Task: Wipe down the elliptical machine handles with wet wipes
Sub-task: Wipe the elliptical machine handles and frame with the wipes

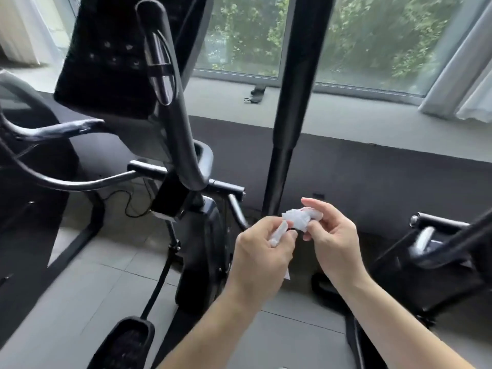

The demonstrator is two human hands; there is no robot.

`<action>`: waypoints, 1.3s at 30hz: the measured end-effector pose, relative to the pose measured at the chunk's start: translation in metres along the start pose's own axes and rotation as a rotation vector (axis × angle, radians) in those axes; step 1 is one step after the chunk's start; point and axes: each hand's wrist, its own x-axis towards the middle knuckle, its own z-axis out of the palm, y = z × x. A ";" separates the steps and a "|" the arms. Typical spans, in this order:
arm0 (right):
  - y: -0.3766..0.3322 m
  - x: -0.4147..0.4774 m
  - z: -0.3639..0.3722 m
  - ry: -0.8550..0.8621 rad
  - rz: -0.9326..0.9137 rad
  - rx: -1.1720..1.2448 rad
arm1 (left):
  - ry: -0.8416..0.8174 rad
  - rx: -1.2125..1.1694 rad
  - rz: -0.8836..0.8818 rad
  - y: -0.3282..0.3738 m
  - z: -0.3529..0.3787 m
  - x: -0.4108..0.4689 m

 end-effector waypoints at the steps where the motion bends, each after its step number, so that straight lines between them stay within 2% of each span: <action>1: 0.001 0.007 -0.009 0.033 0.001 -0.041 | -0.069 -0.004 -0.007 0.001 0.013 0.008; 3: 0.002 0.024 -0.027 0.116 -0.004 -0.110 | -0.137 -0.025 -0.033 0.002 0.039 0.028; 6: 0.007 0.057 -0.051 0.212 0.005 -0.174 | -0.136 -0.038 -0.084 0.002 0.075 0.062; 11: 0.007 0.130 -0.062 0.244 -0.016 -0.047 | 0.024 -0.163 -0.221 -0.009 0.135 0.127; 16: 0.003 0.244 -0.034 0.090 -0.027 0.180 | 0.375 -0.343 -0.340 -0.019 0.177 0.213; 21: 0.013 0.350 0.005 -0.009 0.049 0.194 | 0.687 -0.365 -0.340 -0.012 0.179 0.307; 24: 0.011 0.383 0.016 -0.116 0.059 0.198 | 0.836 -0.366 -0.333 -0.008 0.166 0.343; 30: 0.015 0.407 0.043 -0.306 -0.005 0.133 | 0.979 -0.380 -0.292 -0.016 0.136 0.375; 35: 0.000 0.426 0.073 -0.418 -0.048 0.226 | 1.023 -0.439 -0.235 -0.018 0.123 0.391; 37: -0.008 0.434 0.086 -0.513 -0.065 0.235 | 1.068 -0.414 -0.241 -0.016 0.113 0.392; 39: -0.014 0.438 0.108 -0.678 -0.103 0.245 | 1.167 -0.402 -0.239 -0.016 0.099 0.388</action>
